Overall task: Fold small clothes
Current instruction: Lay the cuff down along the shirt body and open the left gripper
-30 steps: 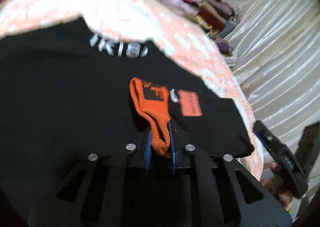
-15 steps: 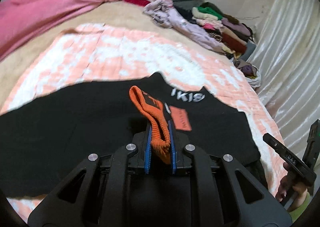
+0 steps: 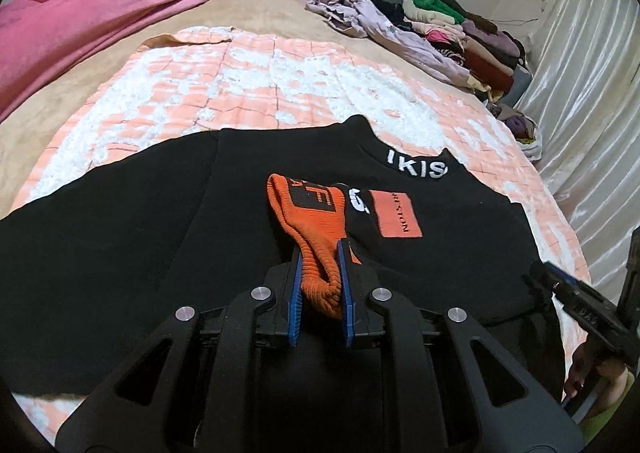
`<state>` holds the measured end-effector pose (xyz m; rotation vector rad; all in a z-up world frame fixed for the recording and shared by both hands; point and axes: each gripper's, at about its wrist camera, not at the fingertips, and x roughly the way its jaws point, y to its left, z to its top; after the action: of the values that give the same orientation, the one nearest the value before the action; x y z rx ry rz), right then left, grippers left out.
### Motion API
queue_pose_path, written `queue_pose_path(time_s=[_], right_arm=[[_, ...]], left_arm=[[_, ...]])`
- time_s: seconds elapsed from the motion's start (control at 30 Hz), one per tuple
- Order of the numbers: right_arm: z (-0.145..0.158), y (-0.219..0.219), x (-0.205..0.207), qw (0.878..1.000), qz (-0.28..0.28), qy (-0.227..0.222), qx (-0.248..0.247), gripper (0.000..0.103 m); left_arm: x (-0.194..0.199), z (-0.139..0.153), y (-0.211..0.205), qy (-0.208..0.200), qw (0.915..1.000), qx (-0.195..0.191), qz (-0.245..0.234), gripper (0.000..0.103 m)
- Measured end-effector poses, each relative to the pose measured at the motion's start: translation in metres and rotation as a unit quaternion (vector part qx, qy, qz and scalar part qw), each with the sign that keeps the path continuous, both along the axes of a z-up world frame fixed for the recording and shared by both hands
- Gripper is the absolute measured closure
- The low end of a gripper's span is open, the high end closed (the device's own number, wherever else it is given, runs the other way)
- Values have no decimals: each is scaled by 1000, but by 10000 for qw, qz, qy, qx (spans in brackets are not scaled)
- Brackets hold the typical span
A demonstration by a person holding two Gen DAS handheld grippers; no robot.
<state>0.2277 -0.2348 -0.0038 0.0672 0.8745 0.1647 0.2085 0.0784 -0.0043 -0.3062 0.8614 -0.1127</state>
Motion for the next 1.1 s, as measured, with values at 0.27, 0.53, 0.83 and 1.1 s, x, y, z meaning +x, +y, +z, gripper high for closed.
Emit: queue_pose_path(time_s=[0.27, 0.53, 0.83, 1.1], right_arm=[[-27, -1, -1, 9989, 84, 324, -317, 54], [-13, -7, -13, 9998, 141, 139, -73, 50], [8, -3, -13, 9997, 126, -208, 84, 50], [-5, 4, -6, 9999, 149, 12, -15, 50]], left_arm=[[5, -11, 17, 306, 9993, -5, 215, 91], [-7, 10, 45, -9, 9982, 47, 605, 91], [-14, 26, -17, -448, 9965, 664, -234, 90], [7, -17, -16, 351, 9969, 509, -491, 86]])
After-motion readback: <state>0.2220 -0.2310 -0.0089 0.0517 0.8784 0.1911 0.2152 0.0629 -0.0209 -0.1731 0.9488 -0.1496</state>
